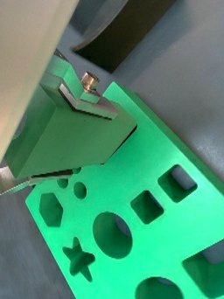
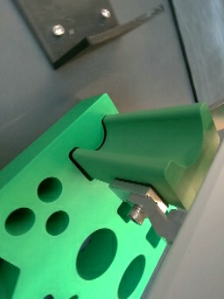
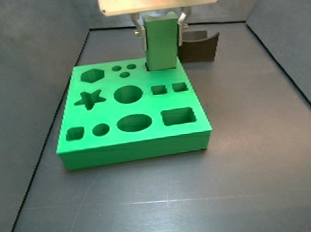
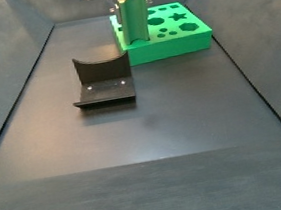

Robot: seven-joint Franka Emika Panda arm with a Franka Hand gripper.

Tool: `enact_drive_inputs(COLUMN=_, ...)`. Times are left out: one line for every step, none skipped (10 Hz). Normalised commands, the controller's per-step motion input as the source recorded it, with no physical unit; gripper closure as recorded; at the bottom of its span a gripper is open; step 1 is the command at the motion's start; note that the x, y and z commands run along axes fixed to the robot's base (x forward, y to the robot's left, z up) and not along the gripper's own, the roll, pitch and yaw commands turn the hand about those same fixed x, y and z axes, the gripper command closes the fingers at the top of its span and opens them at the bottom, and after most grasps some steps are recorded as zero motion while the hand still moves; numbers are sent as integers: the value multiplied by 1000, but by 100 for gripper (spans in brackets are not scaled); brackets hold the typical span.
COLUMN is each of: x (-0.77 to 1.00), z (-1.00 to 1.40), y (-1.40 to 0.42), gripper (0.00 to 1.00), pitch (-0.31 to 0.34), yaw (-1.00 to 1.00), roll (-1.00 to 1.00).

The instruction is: Insert the arch object.

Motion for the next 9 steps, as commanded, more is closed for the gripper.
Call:
enact_drive_inputs(x=209, z=-917, y=37, gripper=100, pitch=4, yaw=-814, roll=-67)
enact_drive_inputs(x=63, z=-960, y=0, gripper=100, pitch=0, yaw=-566, roll=-44)
enact_drive_inputs(x=0, z=-997, y=0, gripper=100, pitch=-20, yaw=-434, roll=-36)
enact_drive_inputs(x=-97, z=-980, y=0, gripper=100, pitch=-83, yaw=-183, roll=-74)
enact_drive_inputs(x=-100, z=-934, y=0, gripper=100, pitch=-133, yaw=0, roll=0)
enact_drive_inputs(x=0, z=-694, y=0, gripper=100, pitch=-121, yaw=226, roll=107)
enact_drive_inputs(x=-29, z=-400, y=0, gripper=100, pitch=-83, yaw=54, roll=-27)
enact_drive_inputs(x=0, z=0, y=57, gripper=100, pitch=0, yaw=0, roll=-143)
enact_drive_inputs(x=57, z=0, y=0, gripper=100, pitch=36, yaw=0, roll=0)
